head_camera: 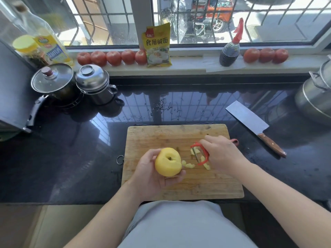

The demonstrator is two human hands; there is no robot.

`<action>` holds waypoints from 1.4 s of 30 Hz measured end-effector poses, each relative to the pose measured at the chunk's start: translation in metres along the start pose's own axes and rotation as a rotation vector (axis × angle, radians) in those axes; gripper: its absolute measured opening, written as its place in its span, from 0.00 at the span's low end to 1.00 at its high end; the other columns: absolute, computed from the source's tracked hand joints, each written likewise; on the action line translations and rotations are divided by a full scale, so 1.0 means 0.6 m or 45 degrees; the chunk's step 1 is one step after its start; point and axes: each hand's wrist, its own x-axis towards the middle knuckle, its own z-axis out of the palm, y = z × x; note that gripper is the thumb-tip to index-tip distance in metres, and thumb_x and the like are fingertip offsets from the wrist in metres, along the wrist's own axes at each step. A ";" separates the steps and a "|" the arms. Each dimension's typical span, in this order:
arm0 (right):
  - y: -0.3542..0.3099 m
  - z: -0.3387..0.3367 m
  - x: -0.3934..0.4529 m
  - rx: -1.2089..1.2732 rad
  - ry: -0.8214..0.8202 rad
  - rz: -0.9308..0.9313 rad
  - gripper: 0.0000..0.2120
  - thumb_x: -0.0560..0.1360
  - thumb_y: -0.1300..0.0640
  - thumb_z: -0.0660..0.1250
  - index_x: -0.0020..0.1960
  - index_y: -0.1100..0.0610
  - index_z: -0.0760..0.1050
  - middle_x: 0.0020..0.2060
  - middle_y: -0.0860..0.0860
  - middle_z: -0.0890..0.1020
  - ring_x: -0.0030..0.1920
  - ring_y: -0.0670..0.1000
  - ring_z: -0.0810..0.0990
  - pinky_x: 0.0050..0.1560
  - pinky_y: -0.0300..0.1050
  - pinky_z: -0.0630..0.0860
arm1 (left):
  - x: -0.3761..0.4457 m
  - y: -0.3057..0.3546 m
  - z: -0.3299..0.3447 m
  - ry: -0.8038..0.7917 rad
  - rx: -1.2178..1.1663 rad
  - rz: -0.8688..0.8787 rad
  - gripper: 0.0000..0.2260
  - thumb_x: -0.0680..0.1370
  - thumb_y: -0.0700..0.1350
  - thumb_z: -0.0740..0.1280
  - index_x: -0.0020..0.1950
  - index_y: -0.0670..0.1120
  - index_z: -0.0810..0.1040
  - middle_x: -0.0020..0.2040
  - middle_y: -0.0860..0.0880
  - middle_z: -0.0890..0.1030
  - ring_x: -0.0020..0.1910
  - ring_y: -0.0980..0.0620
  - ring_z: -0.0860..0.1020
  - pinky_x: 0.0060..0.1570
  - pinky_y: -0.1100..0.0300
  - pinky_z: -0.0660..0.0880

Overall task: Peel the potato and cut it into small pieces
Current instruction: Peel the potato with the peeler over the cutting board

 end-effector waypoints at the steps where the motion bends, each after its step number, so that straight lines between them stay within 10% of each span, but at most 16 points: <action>1: -0.007 -0.010 0.001 -0.058 0.074 -0.173 0.08 0.76 0.59 0.67 0.54 0.53 0.78 0.43 0.48 0.77 0.43 0.55 0.78 0.44 0.49 0.71 | 0.001 0.000 0.001 0.014 0.020 -0.017 0.23 0.81 0.57 0.62 0.60 0.38 0.79 0.50 0.34 0.82 0.44 0.36 0.81 0.38 0.50 0.81; 11: -0.098 -0.030 0.018 -0.314 0.478 -0.448 0.10 0.77 0.65 0.57 0.49 0.57 0.76 0.41 0.53 0.75 0.40 0.57 0.74 0.47 0.55 0.72 | 0.004 -0.014 0.026 0.179 0.270 -0.016 0.26 0.83 0.63 0.58 0.55 0.42 0.82 0.45 0.38 0.82 0.28 0.43 0.75 0.21 0.61 0.69; 30: -0.110 0.007 0.011 -0.452 0.578 -0.302 0.09 0.77 0.66 0.57 0.46 0.58 0.74 0.38 0.54 0.74 0.37 0.56 0.71 0.41 0.53 0.70 | 0.006 -0.031 0.028 0.368 0.351 -0.035 0.21 0.84 0.57 0.57 0.49 0.42 0.81 0.39 0.41 0.81 0.27 0.43 0.73 0.24 0.60 0.60; 35: -0.104 0.005 0.000 -0.177 0.436 -0.051 0.07 0.73 0.66 0.64 0.47 0.56 0.76 0.40 0.52 0.74 0.40 0.56 0.72 0.43 0.52 0.69 | 0.008 -0.029 0.030 0.418 0.240 0.013 0.21 0.85 0.58 0.58 0.51 0.41 0.80 0.39 0.41 0.83 0.28 0.43 0.73 0.23 0.60 0.64; 42: -0.106 -0.016 -0.013 1.071 -0.018 0.254 0.09 0.79 0.48 0.69 0.44 0.52 0.76 0.38 0.48 0.79 0.39 0.49 0.75 0.39 0.42 0.71 | 0.008 -0.030 0.026 0.410 0.218 0.038 0.22 0.84 0.60 0.61 0.63 0.42 0.77 0.44 0.39 0.82 0.30 0.42 0.75 0.22 0.59 0.70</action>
